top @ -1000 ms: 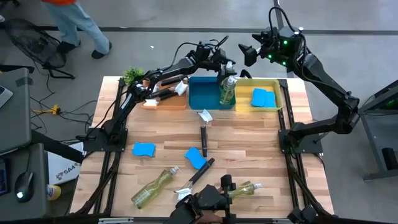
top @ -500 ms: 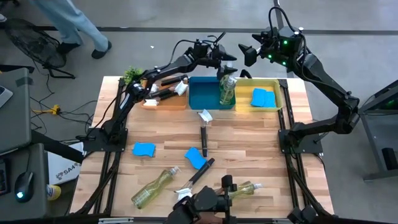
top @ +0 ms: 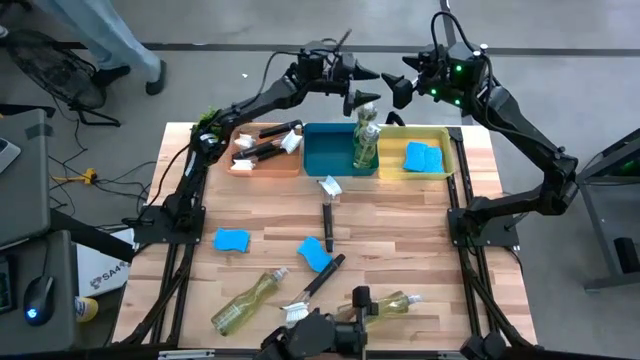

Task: Pick & Place Kitchen Sink Supplies
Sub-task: Put the cleaning brush into the orange bin

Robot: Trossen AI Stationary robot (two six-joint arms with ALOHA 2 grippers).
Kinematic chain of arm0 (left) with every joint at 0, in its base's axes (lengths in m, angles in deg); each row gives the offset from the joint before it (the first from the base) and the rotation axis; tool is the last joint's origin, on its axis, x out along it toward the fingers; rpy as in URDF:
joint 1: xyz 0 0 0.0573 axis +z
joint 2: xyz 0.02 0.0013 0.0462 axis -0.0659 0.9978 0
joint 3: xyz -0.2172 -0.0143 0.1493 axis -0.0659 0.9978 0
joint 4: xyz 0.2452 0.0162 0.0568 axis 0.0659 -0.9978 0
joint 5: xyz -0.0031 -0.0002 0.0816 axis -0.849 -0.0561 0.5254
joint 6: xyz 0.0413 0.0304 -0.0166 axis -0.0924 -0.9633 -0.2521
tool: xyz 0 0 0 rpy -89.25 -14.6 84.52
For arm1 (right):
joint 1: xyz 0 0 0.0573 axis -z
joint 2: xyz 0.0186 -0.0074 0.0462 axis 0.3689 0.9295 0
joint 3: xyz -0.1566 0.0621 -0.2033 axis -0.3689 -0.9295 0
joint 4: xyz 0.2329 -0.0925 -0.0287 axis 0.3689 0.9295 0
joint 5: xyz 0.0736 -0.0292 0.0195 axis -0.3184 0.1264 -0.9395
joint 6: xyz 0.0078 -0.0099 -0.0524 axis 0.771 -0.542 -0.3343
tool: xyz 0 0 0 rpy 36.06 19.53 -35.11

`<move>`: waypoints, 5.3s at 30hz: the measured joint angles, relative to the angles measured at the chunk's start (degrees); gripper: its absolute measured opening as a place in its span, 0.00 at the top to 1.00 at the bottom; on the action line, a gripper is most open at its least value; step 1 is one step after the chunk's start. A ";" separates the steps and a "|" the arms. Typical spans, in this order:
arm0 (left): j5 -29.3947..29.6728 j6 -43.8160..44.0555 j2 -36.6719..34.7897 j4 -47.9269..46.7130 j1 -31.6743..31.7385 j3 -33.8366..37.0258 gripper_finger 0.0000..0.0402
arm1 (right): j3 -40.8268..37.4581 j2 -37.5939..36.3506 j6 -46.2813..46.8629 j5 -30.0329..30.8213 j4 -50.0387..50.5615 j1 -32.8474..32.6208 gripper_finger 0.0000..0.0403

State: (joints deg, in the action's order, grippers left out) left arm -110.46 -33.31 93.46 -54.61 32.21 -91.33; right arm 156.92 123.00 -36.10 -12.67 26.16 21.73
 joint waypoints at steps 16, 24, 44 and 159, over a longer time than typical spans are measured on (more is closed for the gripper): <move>4.67 5.39 -17.36 -28.06 -1.08 -0.02 0.17 | 0.02 -7.00 -3.08 -0.53 2.71 0.17 0.04; 22.12 18.00 -20.10 -51.27 -9.21 0.02 0.17 | 0.02 -9.89 -0.55 0.70 10.97 0.24 0.04; 45.23 65.48 -12.11 -69.54 -28.63 4.64 0.17 | 0.02 -11.75 -0.63 -0.28 20.84 0.24 0.04; 53.95 -14.44 -27.70 -66.04 -4.08 30.60 0.80 | 0.02 -6.54 5.74 3.94 10.95 -0.79 0.04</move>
State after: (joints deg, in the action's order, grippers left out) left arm -56.51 -47.75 65.76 -120.65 28.13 -60.73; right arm 156.94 116.45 -30.36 -8.73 37.11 20.94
